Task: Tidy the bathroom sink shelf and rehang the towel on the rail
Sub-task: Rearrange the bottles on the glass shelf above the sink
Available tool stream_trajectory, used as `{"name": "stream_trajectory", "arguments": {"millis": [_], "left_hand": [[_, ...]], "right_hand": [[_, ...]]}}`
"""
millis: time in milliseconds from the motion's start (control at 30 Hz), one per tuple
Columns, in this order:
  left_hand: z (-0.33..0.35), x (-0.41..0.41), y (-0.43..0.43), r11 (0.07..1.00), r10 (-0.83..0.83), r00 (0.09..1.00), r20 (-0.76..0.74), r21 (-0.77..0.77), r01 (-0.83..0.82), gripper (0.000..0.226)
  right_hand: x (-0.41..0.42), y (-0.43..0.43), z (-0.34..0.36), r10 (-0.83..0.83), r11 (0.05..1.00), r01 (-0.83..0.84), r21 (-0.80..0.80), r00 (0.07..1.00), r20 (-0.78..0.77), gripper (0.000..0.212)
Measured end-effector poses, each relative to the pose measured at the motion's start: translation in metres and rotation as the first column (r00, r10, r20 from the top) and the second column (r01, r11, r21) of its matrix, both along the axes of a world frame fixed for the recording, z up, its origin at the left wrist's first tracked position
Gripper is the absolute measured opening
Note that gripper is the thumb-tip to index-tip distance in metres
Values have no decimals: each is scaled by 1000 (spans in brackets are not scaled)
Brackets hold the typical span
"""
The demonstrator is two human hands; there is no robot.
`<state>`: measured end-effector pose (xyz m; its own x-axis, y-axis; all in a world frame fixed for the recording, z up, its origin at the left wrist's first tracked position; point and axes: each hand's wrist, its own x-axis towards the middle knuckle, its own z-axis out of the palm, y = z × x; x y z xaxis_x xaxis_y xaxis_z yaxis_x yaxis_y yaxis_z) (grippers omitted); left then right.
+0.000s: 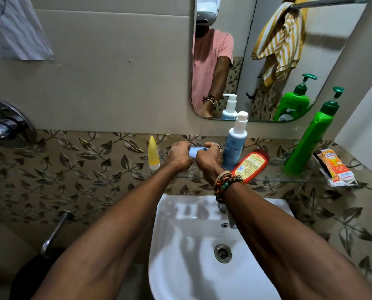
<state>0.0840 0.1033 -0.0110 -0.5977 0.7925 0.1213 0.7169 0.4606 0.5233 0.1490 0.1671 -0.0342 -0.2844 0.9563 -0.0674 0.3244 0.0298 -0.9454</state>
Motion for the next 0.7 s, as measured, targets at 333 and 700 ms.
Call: {"name": "stream_trajectory", "arguments": {"millis": [333,700], "left_hand": [[-4,-12,-7,996,69,993,92,55,-74,35],[0,-9,-36,987,-34,985,167,158,7,12]], "right_hand": [[2,-15,18,4,995,19,102,975,-222,39],[8,-35,28,225,956,-183,231,958,-175,54]]}}
